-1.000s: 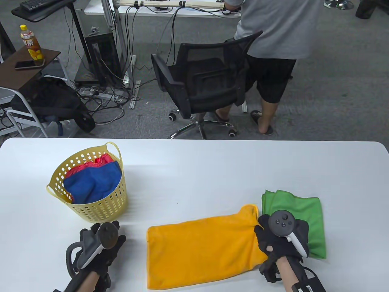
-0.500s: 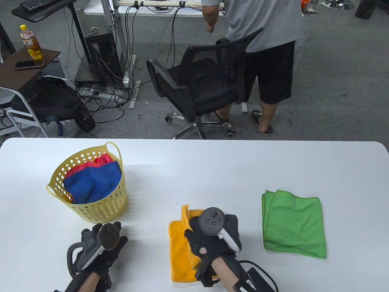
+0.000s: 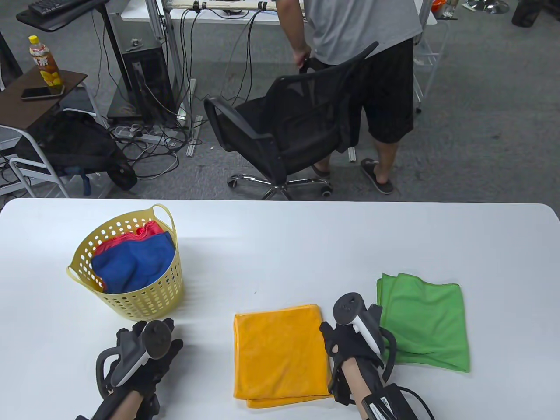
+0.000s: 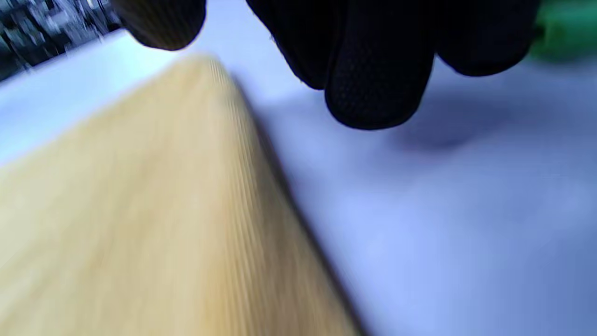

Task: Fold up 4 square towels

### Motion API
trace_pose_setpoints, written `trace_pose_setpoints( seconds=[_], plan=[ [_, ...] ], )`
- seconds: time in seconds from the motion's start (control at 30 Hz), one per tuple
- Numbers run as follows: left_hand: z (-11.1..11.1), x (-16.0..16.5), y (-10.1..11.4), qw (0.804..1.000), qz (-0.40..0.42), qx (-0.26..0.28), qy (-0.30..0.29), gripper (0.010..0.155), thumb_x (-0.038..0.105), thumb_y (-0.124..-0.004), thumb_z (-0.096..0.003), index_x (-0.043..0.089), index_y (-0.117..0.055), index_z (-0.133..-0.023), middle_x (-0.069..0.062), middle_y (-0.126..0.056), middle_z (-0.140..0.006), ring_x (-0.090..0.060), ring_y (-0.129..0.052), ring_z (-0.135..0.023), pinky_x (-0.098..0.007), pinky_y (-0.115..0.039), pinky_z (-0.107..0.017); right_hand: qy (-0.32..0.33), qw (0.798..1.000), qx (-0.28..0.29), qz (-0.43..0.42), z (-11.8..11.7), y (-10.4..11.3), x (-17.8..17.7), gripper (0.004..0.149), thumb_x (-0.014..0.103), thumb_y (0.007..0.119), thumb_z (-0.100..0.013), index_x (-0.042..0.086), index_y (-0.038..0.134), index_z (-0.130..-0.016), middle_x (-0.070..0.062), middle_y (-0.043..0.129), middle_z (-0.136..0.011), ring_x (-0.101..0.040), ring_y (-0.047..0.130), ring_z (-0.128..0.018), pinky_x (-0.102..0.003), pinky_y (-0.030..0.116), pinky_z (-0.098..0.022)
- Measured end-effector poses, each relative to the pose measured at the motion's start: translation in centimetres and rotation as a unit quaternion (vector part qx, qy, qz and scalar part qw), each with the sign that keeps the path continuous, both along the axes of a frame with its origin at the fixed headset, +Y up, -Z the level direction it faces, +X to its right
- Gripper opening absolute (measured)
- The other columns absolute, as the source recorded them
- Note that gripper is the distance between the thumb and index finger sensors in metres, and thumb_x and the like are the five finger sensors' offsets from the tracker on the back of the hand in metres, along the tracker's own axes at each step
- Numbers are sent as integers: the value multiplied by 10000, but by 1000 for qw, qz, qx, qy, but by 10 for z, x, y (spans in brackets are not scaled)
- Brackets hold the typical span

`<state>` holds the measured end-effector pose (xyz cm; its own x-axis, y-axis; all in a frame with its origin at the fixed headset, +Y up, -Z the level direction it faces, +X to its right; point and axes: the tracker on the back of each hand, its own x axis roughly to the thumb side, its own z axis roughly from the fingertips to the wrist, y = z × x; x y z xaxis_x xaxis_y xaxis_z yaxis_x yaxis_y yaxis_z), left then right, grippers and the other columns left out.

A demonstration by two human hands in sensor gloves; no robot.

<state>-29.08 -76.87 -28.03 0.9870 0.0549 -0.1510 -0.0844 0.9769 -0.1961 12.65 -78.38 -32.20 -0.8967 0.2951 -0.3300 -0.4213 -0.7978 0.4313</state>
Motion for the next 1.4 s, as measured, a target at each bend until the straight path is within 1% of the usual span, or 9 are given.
trace_pose_setpoints(
  seconds=[0.2, 0.3, 0.43, 0.63, 0.97, 1.1, 1.2, 1.33, 1.4],
  plan=[
    [1, 3, -3, 1000, -11, -3, -3, 654, 611, -681, -497, 358, -632, -1098, 5, -720, -1149, -329, -610, -1153, -594, -407, -875, 15, 992, 105, 65, 2, -10, -26, 469, 308, 803, -524, -25, 831, -853, -304, 807, -711, -210, 897, -437, -594, 721, -507],
    [2, 3, 0, 1000, -7, 5, -2, 655, 608, -682, -497, 356, -630, -1099, 7, -720, -1149, -326, -612, -1152, -596, -407, -874, 2, 992, 128, -10, 6, -4, -16, 430, 281, 736, -536, 53, 834, -887, -296, 838, -781, -231, 956, -518, -642, 728, -508],
    [2, 3, 0, 1000, -4, 7, -2, 651, 606, -680, -499, 357, -631, -1099, 6, -722, -1149, -326, -613, -1152, -595, -408, -875, -17, 970, 190, -152, 9, 31, 6, 431, 271, 691, -548, 88, 774, -928, -316, 861, -834, -381, 1010, -577, -637, 809, -477],
    [-1, 3, -4, 1000, -10, -2, -2, 648, 607, -674, -501, 363, -626, -1100, 7, -721, -1149, -322, -611, -1154, -593, -405, -877, 33, 936, 331, -116, -2, 110, 20, 425, 297, 749, -535, 41, 845, -861, -220, 983, -550, -139, 998, -189, -461, 899, -370],
    [1, -2, 3, 1000, -14, 18, 7, 645, 603, -674, -501, 361, -629, -1098, 12, -725, -1145, -323, -615, -1152, -593, -408, -876, -9, 915, 394, -88, -23, 189, 104, 419, 246, 748, -523, 52, 841, -882, -214, 978, -547, -142, 974, -141, -438, 902, -338],
    [1, 0, 2, 1000, -17, 16, 3, 645, 605, -673, -502, 363, -627, -1099, 10, -724, -1147, -320, -613, -1154, -594, -406, -876, -113, 929, 345, -66, -18, 159, 182, 420, 248, 753, -529, 49, 837, -890, -221, 974, -555, -144, 973, -151, -441, 896, -343],
    [1, 3, -1, 1000, -25, 10, -2, 645, 606, -672, -502, 365, -625, -1099, 14, -722, -1148, -320, -612, -1154, -592, -405, -878, -206, 945, 253, -17, -20, 94, 238, 439, 268, 757, -535, 43, 815, -907, -248, 957, -627, -172, 982, -227, -490, 862, -405],
    [2, 8, -6, 999, -36, 2, -8, 648, 610, -671, -502, 364, -624, -1100, 12, -722, -1148, -321, -610, -1154, -592, -407, -877, -263, 954, 143, 15, -15, 21, 276, 612, 321, 741, -544, -13, 637, -1047, -401, 695, -980, -517, 843, -753, -718, 624, -572],
    [2, 11, -7, 999, -41, 1, -10, 649, 609, -673, -500, 367, -623, -1100, 11, -720, -1149, -322, -609, -1154, -592, -408, -876, -253, 954, 154, 34, -15, 18, 272, 645, 332, 744, -541, 12, 596, -1081, -406, 607, -1049, -563, 739, -855, -752, 553, -601]
  ],
)
